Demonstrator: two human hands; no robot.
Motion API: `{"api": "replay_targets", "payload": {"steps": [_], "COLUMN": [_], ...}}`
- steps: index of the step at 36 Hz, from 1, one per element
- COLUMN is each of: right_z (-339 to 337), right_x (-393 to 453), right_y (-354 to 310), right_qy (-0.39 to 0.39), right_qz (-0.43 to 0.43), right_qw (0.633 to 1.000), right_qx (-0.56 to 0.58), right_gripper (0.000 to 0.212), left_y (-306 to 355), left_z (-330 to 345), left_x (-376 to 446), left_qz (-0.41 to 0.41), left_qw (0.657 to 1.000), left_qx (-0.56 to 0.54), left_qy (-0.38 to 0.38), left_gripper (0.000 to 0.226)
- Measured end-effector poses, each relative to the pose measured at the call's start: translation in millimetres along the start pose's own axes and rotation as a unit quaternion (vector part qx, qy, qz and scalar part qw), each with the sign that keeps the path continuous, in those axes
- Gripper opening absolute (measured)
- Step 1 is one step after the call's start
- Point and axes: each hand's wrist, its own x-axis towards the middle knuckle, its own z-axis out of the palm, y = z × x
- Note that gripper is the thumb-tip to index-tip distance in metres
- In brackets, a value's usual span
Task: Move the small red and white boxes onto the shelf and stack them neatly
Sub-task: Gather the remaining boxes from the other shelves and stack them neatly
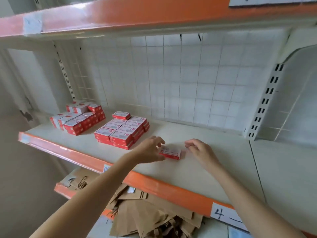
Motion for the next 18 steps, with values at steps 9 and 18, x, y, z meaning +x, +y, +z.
{"api": "replay_targets", "payload": {"steps": [9,18], "right_z": [9,10], "right_x": [1,0], "right_y": [10,7], "right_qy": [0.060,0.060], "right_qz": [-0.053,-0.067], "right_qw": [0.994,0.991], "right_qx": [-0.069,-0.097], "right_gripper": [0.020,0.018], "left_y": [-26,-26], "left_z": [19,18], "left_x": [3,9], "left_qz": [0.050,0.023], "left_qw": [0.981,0.978], "left_qx": [-0.185,-0.200], "left_qy": [0.039,0.059], "left_gripper": [0.036,0.036]}}
